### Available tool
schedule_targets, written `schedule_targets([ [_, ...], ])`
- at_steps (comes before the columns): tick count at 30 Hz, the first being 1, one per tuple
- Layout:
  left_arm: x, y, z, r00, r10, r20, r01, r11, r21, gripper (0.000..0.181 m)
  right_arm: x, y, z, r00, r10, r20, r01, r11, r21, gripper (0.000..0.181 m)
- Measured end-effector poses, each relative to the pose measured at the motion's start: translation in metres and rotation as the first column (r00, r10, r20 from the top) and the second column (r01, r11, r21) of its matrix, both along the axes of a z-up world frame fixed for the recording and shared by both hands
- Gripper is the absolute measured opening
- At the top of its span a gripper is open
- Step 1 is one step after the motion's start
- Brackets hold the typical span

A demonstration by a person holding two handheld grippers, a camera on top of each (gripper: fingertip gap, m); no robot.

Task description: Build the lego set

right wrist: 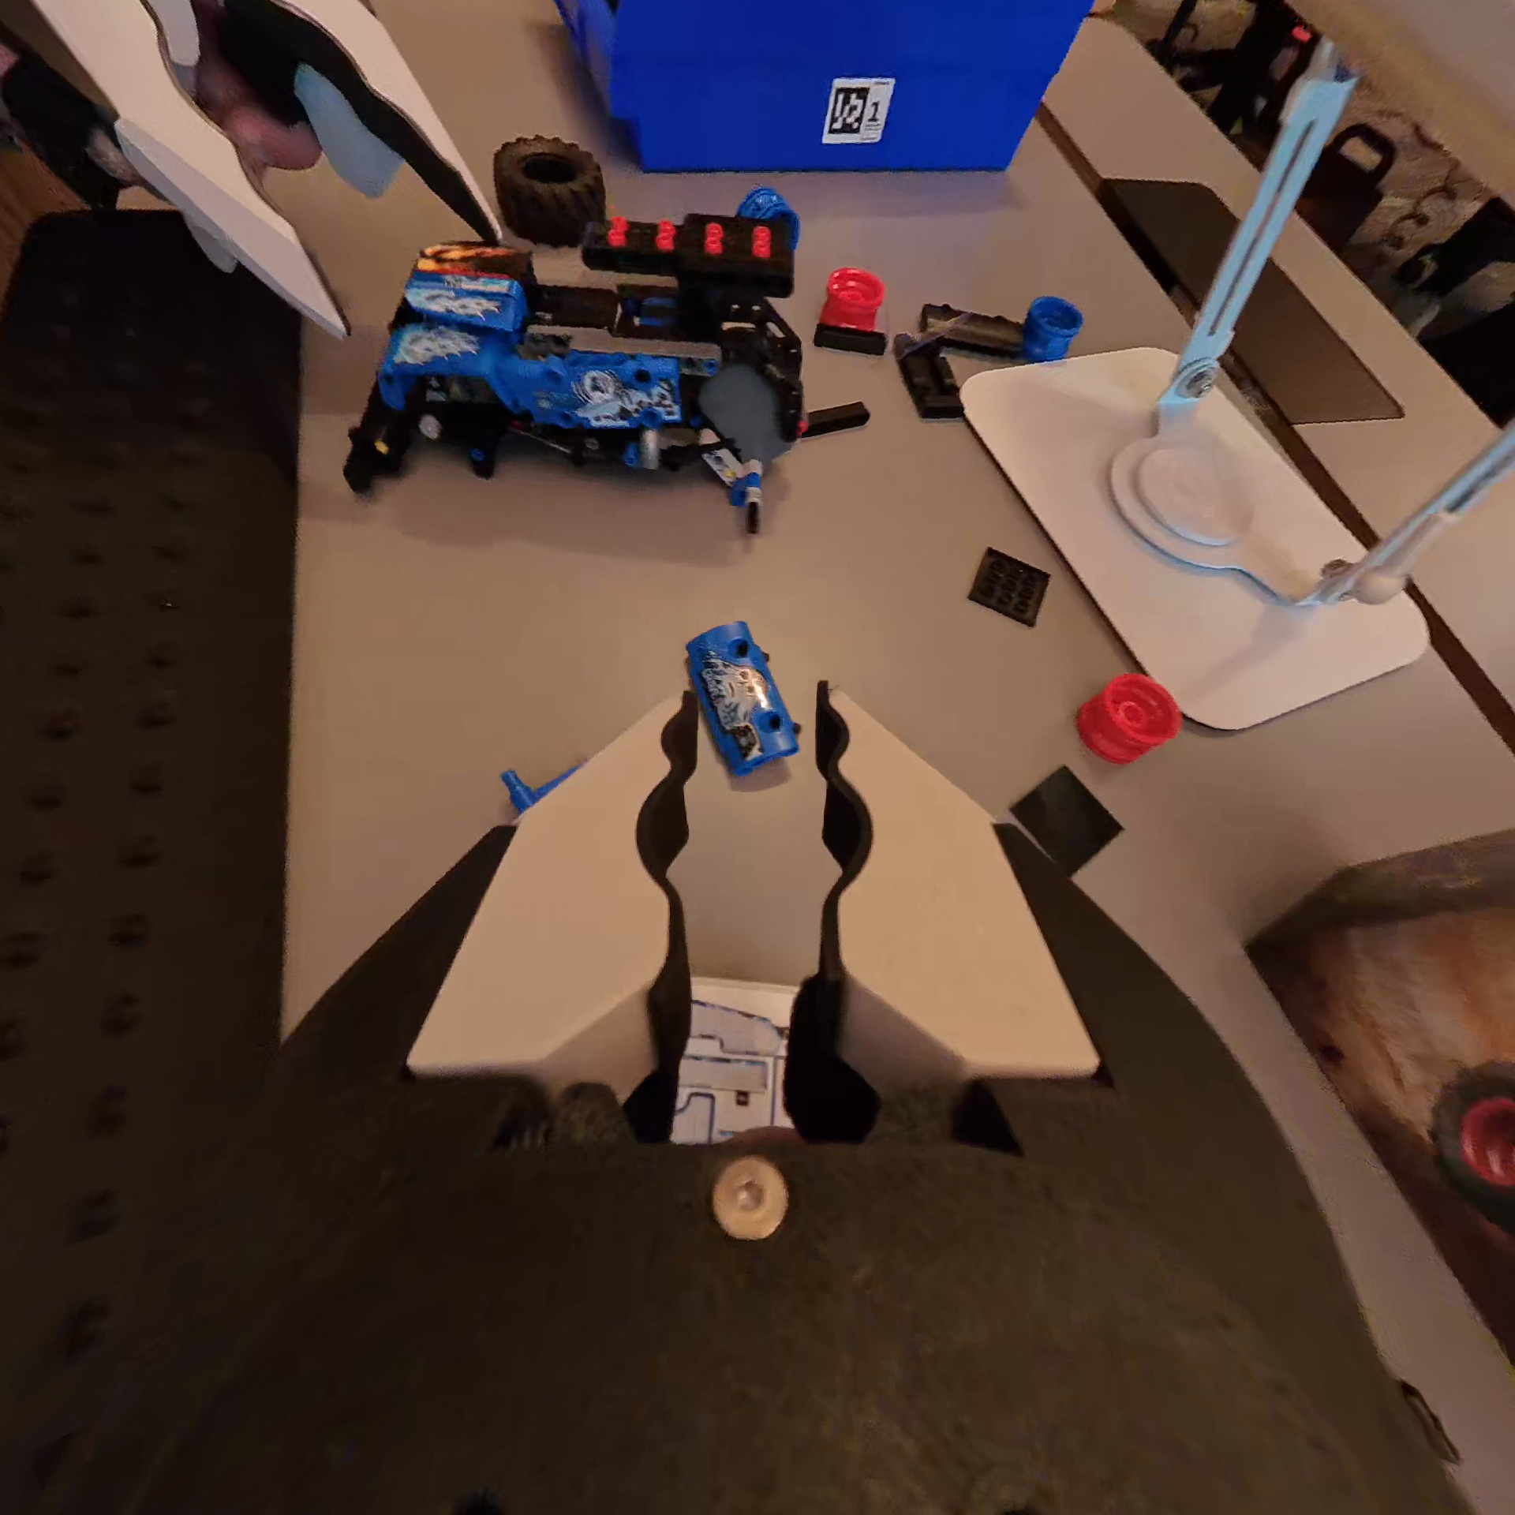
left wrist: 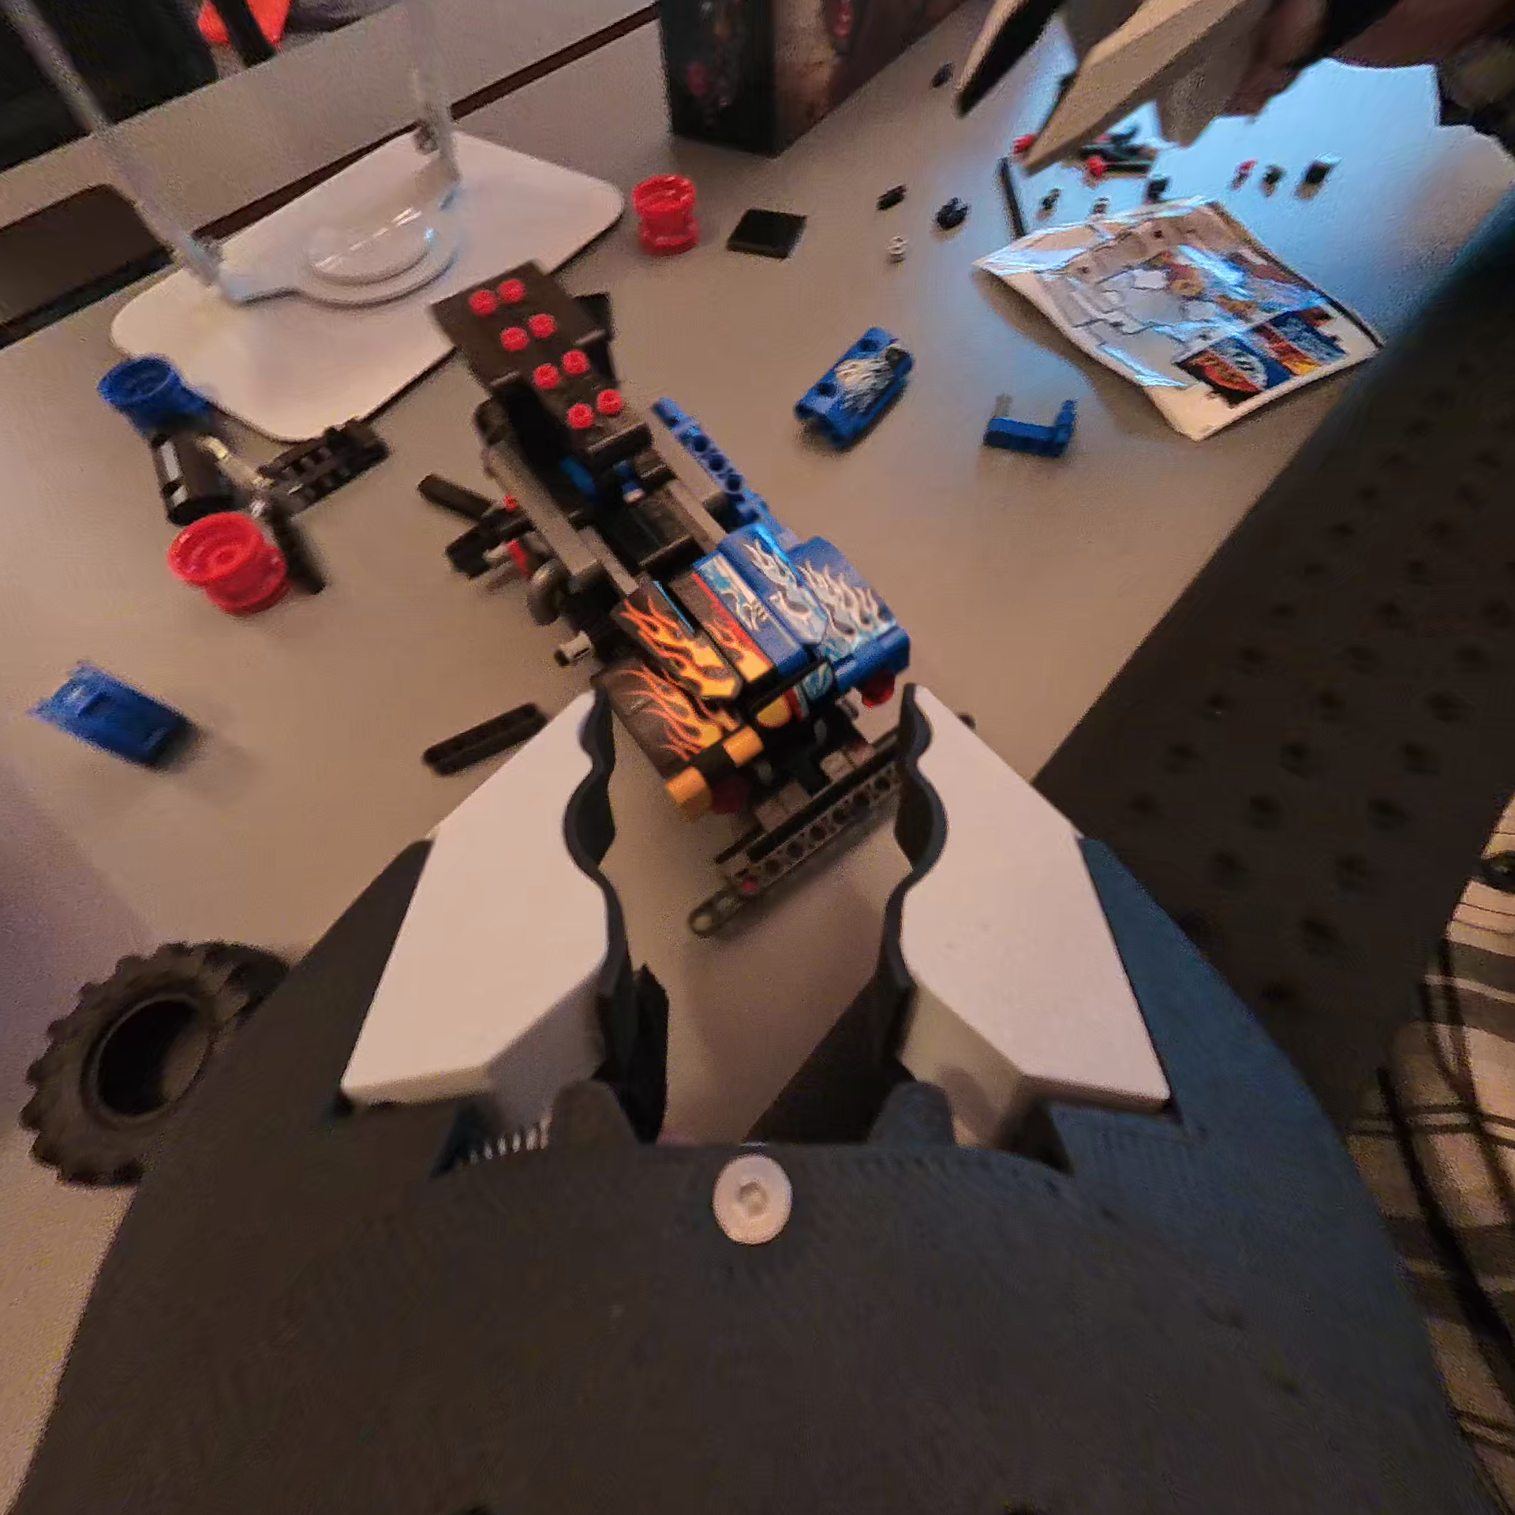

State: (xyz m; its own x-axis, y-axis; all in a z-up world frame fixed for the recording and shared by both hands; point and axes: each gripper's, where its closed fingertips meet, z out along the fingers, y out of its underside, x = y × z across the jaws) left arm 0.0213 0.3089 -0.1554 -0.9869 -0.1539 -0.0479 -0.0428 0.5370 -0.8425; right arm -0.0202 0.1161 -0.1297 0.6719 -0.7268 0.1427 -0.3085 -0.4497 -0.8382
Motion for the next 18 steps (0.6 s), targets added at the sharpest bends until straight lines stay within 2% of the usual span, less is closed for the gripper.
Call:
schedule_targets([
  [7,-0.04,-0.024,0.002,0.992,-0.127,0.023,0.128,0.991,-0.043,0.062,0.002,0.017,-0.004,0.999,0.0,-0.043,0.0,1.0,-0.004,0.027],
  [14,-0.01,-0.007,0.016,0.998,-0.059,0.036,0.062,0.993,-0.1,0.062,0.0,0.016,-0.003,0.998,-0.031,-0.048,0.029,0.998,-0.057,0.027],
  [18,0.036,0.001,0.046,0.993,0.053,0.102,-0.037,0.988,-0.153,0.061,0.011,0.007,0.013,0.998,-0.066,0.006,0.066,0.993,-0.096,0.033],
])
